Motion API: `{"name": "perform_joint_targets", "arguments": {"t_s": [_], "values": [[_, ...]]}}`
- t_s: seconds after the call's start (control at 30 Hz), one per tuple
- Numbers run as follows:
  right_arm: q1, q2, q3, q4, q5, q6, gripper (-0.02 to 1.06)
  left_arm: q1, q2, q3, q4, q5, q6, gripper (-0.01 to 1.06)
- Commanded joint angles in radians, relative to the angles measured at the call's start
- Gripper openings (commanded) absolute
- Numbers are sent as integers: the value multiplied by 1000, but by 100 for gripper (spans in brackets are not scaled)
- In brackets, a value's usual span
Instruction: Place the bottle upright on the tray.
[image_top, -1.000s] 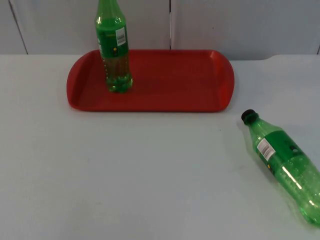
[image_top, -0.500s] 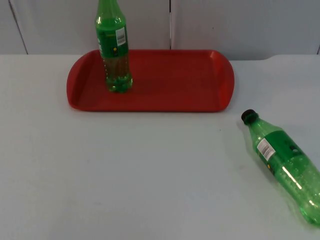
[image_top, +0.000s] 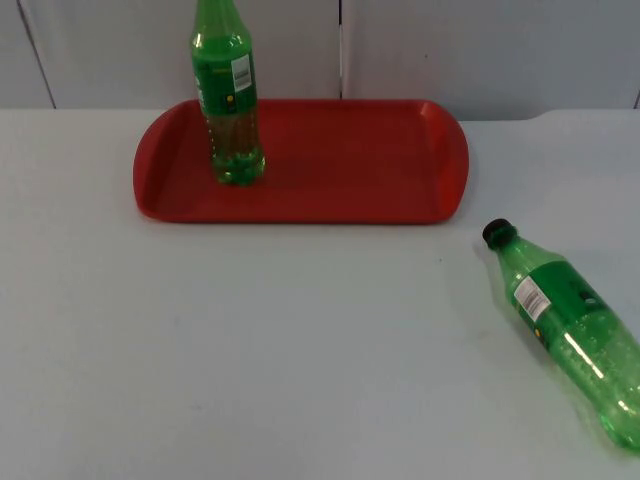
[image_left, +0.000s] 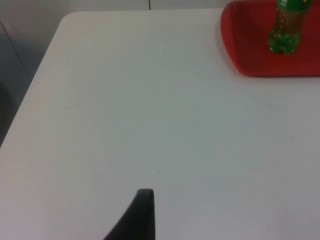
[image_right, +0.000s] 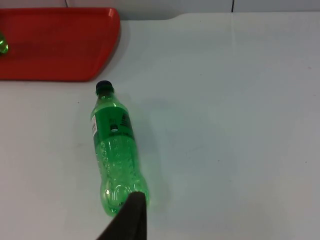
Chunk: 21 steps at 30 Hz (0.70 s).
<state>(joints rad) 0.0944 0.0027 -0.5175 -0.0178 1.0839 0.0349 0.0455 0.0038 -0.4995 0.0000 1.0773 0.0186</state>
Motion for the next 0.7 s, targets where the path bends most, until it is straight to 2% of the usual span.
{"name": "perform_joint_targets", "arguments": {"t_s": [0.0,0.67], "values": [[0,-3,1,2,-7,-5,105,3,-4,5,-6,0,3,105],[0,-3,1,2,-7,-5,105,3,-4,5,-6,0,3,105]]}}
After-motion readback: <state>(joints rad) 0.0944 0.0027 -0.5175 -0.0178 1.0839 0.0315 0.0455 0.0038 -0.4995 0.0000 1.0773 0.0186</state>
